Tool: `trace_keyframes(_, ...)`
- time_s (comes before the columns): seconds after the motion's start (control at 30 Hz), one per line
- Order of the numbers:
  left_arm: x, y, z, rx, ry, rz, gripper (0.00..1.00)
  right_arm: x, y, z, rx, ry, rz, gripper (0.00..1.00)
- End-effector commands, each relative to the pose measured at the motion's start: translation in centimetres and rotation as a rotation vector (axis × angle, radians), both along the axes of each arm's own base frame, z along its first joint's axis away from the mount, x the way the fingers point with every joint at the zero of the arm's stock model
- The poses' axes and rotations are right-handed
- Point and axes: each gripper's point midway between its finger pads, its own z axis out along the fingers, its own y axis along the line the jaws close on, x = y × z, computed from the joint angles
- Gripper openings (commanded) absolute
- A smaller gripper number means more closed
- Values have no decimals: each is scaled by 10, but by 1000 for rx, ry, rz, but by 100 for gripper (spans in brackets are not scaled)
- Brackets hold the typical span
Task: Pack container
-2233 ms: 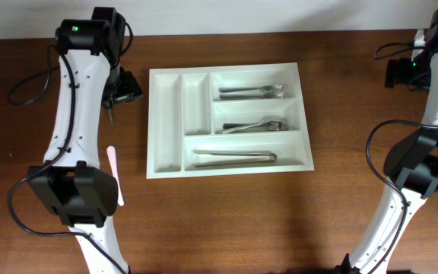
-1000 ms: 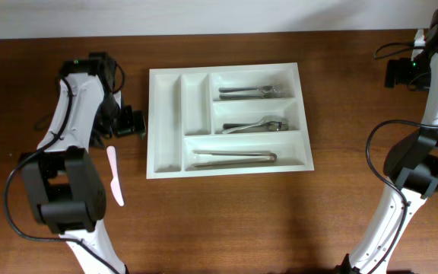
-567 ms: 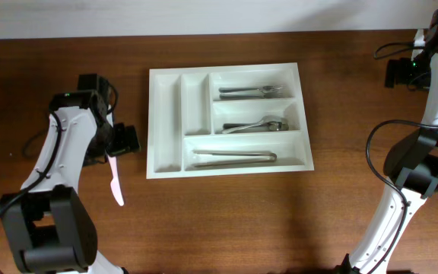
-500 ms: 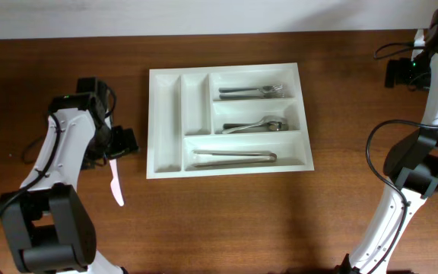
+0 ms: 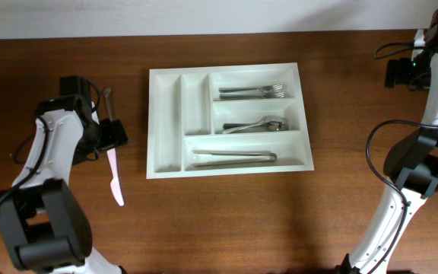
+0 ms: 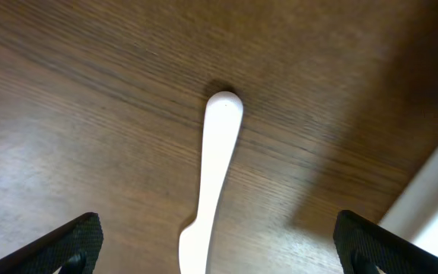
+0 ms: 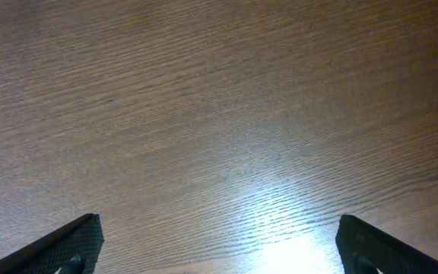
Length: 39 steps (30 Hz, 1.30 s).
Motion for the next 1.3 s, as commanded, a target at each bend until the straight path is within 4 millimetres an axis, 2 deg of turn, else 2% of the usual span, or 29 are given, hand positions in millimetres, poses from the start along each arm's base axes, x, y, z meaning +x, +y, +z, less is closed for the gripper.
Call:
trace_keyframes(0.0, -3, -3, -24, -27, 66, -24, 99, -2, -2, -3, 6, 5, -12, 99)
trace_keyframes(0.27, -14, -5, -53, -48, 165, 64, 99, -2, -2, -3, 6, 5, -12, 99)
trace_keyframes(0.47, -14, -5, -54, -50, 162, 61, 99, -2, -2, -3, 6, 5, -12, 99)
trace_keyframes(0.8, -20, -6, -73, -47, 155, -33, 99, -2, -2, -3, 6, 4, -12, 99)
trace_keyframes(1.27, -27, 2, -76, 7, 179, -57, 99, -2, -2, -3, 6, 5, -12, 99)
